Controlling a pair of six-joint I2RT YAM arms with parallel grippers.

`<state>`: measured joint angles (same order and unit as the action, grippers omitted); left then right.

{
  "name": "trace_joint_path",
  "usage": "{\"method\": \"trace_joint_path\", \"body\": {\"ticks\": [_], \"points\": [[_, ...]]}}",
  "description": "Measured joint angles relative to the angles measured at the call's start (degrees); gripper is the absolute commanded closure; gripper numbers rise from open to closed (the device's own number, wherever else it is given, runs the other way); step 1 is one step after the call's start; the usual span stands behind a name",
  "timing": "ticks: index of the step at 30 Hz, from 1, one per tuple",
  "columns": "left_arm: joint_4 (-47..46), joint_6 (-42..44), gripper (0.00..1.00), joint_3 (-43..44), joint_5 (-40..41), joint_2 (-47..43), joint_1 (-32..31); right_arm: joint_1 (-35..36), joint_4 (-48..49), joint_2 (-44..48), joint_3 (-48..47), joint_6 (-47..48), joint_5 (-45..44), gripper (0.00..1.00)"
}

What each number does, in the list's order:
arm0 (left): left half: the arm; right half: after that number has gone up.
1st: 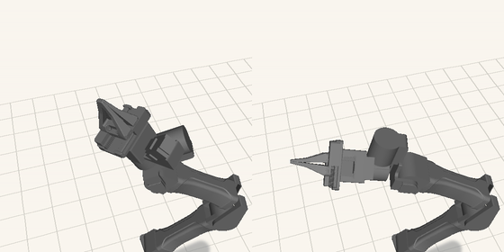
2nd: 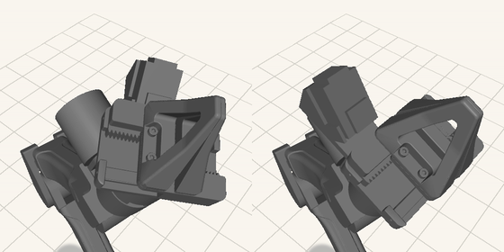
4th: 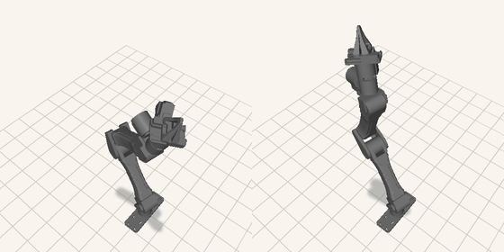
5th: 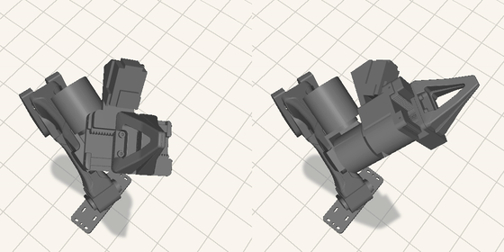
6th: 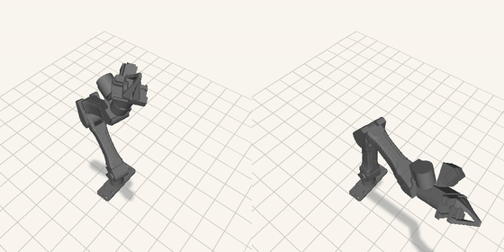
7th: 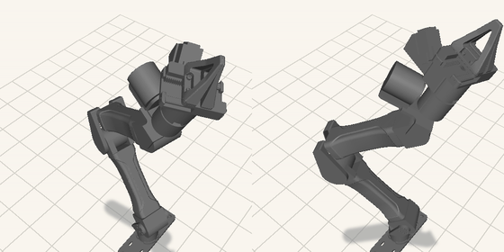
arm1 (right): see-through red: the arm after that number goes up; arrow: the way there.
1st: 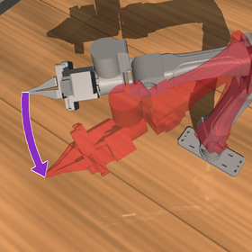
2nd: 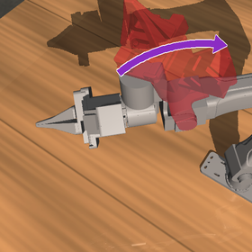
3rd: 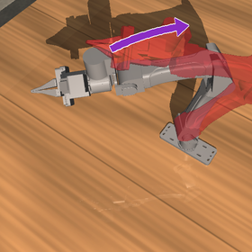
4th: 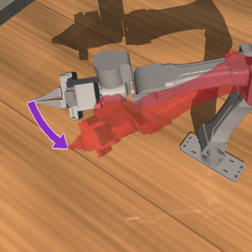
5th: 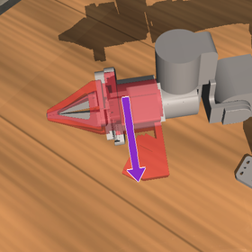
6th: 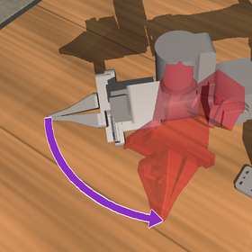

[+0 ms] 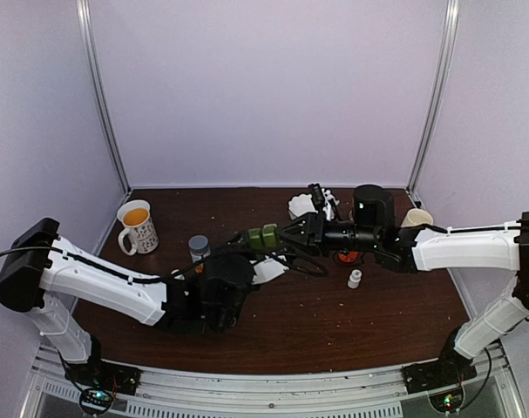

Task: Sort the pills into containers
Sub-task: Open the lid of the pill container.

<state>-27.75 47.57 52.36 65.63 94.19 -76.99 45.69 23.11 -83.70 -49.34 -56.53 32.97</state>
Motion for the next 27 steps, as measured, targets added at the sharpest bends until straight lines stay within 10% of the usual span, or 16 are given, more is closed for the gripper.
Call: {"method": "trace_joint_path", "body": {"ticks": [13,27], "points": [[0.2,-5.46,0.71,-1.55,-5.51,-1.57,-0.26,-1.9,1.77,2.71,3.72,0.04,-0.9,0.45],[37.03,-37.79,0.73,13.09,-59.78,-7.78,17.92,-3.13,3.93,15.67,8.13,16.44,-0.17,0.28]]}}
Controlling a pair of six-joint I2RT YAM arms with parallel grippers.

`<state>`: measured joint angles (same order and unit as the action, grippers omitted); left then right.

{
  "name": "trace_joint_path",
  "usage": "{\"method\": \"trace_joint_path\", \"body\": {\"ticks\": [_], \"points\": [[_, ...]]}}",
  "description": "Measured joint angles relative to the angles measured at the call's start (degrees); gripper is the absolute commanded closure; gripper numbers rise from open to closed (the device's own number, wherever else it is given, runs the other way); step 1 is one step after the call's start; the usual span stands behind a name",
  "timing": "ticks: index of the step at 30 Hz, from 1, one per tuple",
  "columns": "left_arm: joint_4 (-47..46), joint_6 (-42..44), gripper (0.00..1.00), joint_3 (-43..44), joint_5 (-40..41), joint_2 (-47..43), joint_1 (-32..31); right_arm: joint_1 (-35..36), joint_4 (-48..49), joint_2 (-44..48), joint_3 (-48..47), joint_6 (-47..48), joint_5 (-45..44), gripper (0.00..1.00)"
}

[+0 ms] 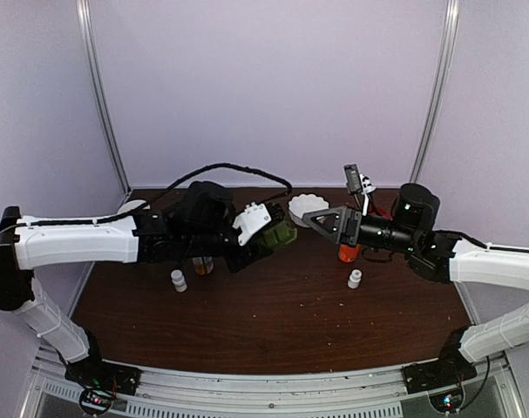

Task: Sort the pills into containers
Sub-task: Open the lid of the pill container.

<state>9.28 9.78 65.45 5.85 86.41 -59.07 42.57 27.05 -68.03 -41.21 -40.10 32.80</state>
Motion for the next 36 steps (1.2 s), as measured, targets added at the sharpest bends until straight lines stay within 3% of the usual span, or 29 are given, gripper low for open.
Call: {"method": "trace_joint_path", "body": {"ticks": [8,14,21,36], "points": [[9.4,-7.04,0.73,2.36,-31.89,6.51,6.86,0.04,-8.61,1.55,-2.34,12.7,2.34,0.19],[10.34,-9.73,0.73,3.8,-43.15,6.71,8.9,0.04,-12.46,-0.96,-5.38,15.3,5.18,0.19],[10.58,-10.75,0.73,4.11,-47.08,6.75,8.79,0.07,-14.88,-6.47,-5.38,14.38,6.75,0.22],[10.69,-11.72,0.73,4.11,-43.6,6.78,8.85,1.25,-13.11,-7.85,-2.69,11.26,14.91,0.27]]}}
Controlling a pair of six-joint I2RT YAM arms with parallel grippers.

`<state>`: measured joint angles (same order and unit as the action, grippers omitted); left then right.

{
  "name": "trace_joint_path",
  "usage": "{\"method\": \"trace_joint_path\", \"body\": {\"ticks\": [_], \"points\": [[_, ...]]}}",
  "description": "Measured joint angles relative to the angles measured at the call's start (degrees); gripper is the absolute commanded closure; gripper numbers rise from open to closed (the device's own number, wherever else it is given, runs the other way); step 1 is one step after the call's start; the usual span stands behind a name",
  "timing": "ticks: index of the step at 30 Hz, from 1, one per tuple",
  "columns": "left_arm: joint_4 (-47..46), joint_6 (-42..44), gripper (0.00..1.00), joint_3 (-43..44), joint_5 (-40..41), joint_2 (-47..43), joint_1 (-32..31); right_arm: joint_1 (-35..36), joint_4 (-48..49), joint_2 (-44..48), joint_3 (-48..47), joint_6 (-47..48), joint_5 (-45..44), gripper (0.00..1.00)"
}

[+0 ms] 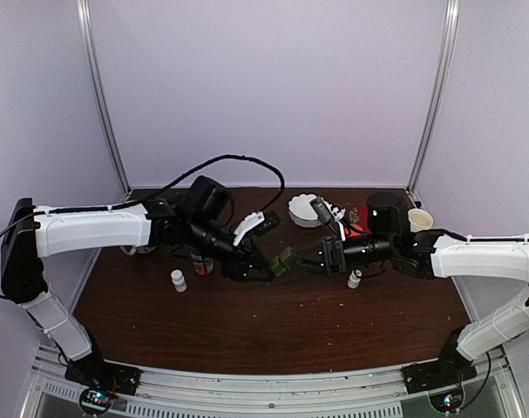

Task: Sort the pills into containers
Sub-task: Open the lid of the pill container.

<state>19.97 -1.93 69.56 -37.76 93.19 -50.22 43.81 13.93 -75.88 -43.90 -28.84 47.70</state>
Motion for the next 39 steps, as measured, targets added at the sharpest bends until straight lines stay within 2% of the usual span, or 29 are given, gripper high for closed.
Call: {"method": "trace_joint_path", "body": {"ticks": [16,19,26,30,39], "points": [[0.59,-1.25,0.72,-0.02,0.7,0.09,0.76,0.59,-3.87,-0.11,0.04,1.68,0.5,0.83],[0.31,-1.6,0.66,-0.04,1.38,0.11,1.14,1.11,-3.82,-0.22,-0.02,1.9,1.4,0.93],[-2.34,-3.08,0.35,-1.31,2.71,0.02,1.27,1.25,-4.22,-0.52,-0.11,1.36,1.57,1.0],[-4.17,-4.24,0.09,-2.95,4.94,-0.57,1.38,1.33,-4.13,-0.52,-0.15,-0.48,1.53,1.0],[-10.08,-5.84,0.07,-8.41,11.54,-5.33,1.66,1.33,-6.56,-0.52,-4.26,-5.73,-2.67,1.0]]}}
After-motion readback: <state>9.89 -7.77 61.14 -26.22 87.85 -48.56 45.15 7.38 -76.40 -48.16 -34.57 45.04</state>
